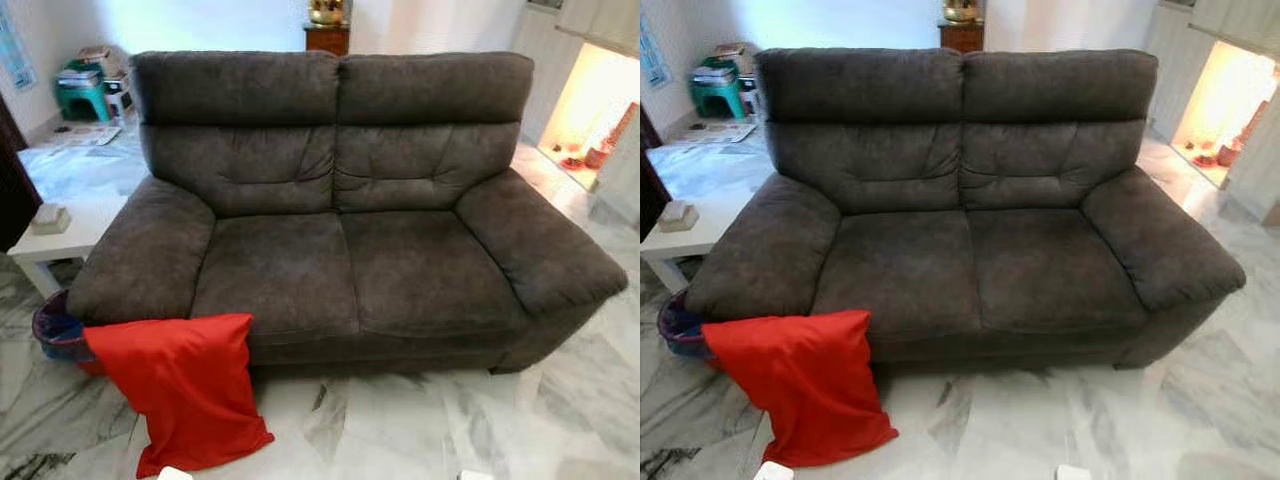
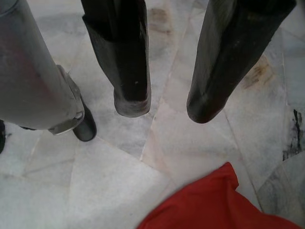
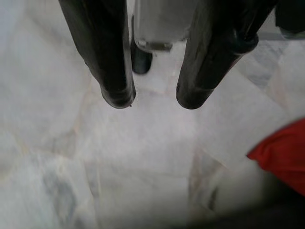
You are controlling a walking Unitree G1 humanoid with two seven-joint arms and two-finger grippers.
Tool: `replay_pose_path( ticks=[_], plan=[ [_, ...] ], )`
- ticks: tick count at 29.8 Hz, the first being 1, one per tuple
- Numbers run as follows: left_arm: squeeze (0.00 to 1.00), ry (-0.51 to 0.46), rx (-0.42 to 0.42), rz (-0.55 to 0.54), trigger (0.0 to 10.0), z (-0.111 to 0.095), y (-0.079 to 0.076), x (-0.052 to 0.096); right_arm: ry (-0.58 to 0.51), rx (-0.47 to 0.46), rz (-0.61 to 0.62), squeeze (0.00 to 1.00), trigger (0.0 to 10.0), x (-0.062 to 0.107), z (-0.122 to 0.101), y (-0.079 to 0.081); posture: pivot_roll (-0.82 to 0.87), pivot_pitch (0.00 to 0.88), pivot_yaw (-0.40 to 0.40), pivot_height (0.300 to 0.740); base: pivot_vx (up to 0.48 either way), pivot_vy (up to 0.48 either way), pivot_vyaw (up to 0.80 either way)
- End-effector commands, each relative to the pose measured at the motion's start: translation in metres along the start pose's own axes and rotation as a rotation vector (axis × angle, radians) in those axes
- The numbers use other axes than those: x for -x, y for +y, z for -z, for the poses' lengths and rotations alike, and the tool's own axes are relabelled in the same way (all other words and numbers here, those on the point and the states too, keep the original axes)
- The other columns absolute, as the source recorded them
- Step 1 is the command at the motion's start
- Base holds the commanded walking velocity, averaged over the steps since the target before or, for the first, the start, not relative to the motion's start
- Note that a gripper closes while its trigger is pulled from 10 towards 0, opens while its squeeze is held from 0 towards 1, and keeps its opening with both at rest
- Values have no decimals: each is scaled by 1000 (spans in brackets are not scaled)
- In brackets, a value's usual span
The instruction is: Move the pillow to the sofa from floor
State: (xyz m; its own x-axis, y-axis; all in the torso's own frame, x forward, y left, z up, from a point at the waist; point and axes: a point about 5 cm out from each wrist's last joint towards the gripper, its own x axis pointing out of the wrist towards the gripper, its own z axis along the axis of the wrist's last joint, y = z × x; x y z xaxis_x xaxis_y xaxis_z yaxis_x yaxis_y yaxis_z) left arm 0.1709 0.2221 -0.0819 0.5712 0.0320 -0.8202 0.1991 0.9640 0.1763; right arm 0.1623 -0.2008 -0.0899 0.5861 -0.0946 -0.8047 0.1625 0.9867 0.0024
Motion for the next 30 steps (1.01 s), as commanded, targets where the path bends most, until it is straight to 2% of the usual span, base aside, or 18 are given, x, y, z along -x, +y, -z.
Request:
replay_pose_path(
  ticks=[1,5,8,11,14,21,30],
  plan=[
    [0,-2,23,9,10000,1,-2,0,-8,-5,1,0,10000,0,-2,-1,-28,0,42,740,0,0,0],
    [0,-6,43,14,10000,1,-2,0,-4,0,1,0,10000,0,-2,-1,-28,0,42,740,0,0,0],
    [0,-4,92,6,10000,2,0,1,-20,-18,-7,0,10000,0,-3,0,-30,4,43,740,0,0,0],
    [0,-9,142,-9,10000,2,2,1,-23,0,-14,0,10000,0,-4,0,-29,3,43,740,0,0,794],
    [0,-14,158,-10,10000,1,4,1,-20,-10,-17,0,10000,0,-3,1,-27,6,44,740,0,0,794],
    [0,-46,185,-19,10000,-7,5,-1,-32,-14,-17,0,10000,-1,-5,1,-28,13,44,740,0,0,776],
    [0,-101,163,13,10000,-24,0,-4,-52,-20,-37,0,10000,-2,-11,5,-27,17,50,740,0,0,699]
  ],
)
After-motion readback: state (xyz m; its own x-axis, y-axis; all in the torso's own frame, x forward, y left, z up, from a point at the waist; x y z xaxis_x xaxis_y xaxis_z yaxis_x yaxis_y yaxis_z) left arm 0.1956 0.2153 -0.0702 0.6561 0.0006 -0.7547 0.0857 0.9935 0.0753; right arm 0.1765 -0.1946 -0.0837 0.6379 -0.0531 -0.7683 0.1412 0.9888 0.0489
